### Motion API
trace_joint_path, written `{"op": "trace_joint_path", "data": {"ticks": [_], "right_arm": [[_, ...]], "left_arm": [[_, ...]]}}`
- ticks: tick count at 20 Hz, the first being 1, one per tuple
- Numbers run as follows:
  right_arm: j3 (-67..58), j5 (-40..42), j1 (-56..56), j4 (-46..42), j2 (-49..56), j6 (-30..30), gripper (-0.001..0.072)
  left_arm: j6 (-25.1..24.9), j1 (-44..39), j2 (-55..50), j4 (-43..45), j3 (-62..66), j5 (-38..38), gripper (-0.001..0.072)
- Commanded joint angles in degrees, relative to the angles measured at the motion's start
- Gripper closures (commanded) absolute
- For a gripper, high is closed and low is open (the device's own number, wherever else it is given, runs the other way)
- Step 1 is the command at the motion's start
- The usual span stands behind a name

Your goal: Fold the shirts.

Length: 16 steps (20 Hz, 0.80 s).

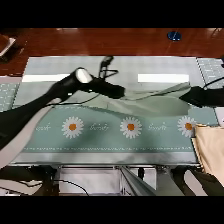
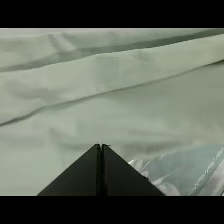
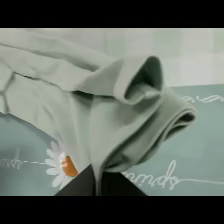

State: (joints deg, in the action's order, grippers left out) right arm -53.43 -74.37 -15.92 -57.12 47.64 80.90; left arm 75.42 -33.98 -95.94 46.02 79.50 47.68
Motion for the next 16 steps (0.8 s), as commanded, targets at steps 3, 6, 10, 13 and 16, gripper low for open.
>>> {"op": "trace_joint_path", "data": {"ticks": [3, 6, 10, 13, 16], "right_arm": [[1.8, -2.4, 0.0, 2.3, -12.3, 5.3, 0.0688], [1.7, -2.0, 0.0, 4.7, -12.5, 5.1, 0.0688], [1.7, -2.3, 0.0, 4.7, -12.4, 5.1, 0.0688], [1.7, -2.8, 0.1, 7.4, -11.2, 4.8, 0.0688], [1.7, -1.5, 0.3, 16.3, -7.1, 1.5, 0.0688]], "left_arm": [[14.4, -12.2, -17.5, 9.3, 19.8, 10.6, 0.069], [15.5, -17.4, -21.8, 4.8, 23.6, 10.3, 0.0689], [15.1, -15.9, -20.9, 3.8, 26.2, 11.7, 0.0688], [15.1, -6.0, -16.2, 5.7, 26.3, 17.6, 0.0688], [15.1, 5.9, -7.9, 16.3, 25.4, 26.4, 0.0688]]}}
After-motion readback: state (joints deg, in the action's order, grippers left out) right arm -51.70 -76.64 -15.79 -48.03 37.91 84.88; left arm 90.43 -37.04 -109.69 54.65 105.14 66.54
